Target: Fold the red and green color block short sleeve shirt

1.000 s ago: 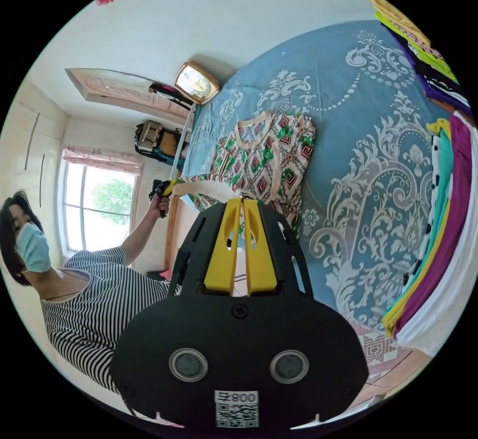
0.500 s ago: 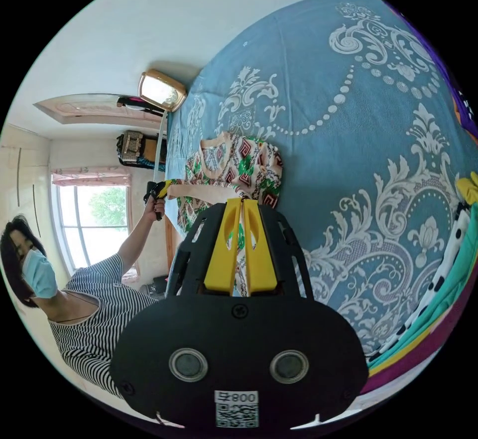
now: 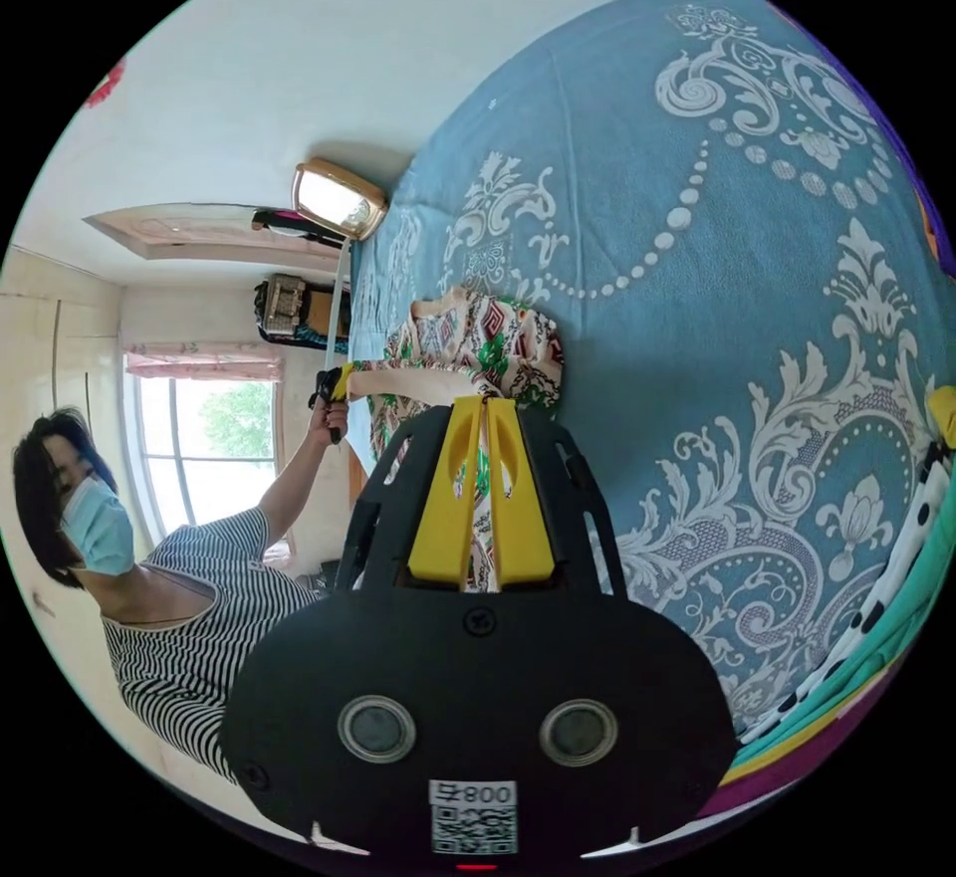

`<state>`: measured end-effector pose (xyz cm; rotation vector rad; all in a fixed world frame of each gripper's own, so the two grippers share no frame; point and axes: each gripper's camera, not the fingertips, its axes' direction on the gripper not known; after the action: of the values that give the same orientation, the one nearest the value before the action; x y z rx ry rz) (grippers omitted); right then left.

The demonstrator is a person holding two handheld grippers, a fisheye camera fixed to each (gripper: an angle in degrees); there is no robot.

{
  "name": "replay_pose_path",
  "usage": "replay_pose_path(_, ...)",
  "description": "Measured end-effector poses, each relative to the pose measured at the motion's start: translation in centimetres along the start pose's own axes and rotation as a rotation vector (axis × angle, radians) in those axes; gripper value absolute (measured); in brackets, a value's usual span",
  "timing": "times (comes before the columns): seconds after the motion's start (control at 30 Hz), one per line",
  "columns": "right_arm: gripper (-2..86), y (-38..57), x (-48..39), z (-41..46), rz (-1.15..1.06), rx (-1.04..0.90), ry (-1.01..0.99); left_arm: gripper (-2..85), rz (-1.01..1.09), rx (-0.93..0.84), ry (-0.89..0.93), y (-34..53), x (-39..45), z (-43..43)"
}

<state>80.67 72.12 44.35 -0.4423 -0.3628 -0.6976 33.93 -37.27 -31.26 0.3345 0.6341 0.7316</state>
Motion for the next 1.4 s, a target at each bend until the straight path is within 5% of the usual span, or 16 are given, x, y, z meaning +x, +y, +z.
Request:
replay_pose_path(0.7,0.8,-3.6,-9.4,-7.8,0.062,0.137,0.118,7.3,-0.033,0.151,-0.051,-5.8,-7.1,0.2)
replay_pose_path(1.07,5.7,-1.4,-24.7,-4.7,-0.238,0.017,0.704,7.7,0.064,0.058,-0.317,-4.7,-6.3,5.4)
replay_pose_path(1.4,4.8,-3.9,-30.2,-6.4,-0.292,0.015,0.801,2.5,0.085,0.007,-0.443,-7.2,-6.8,9.2)
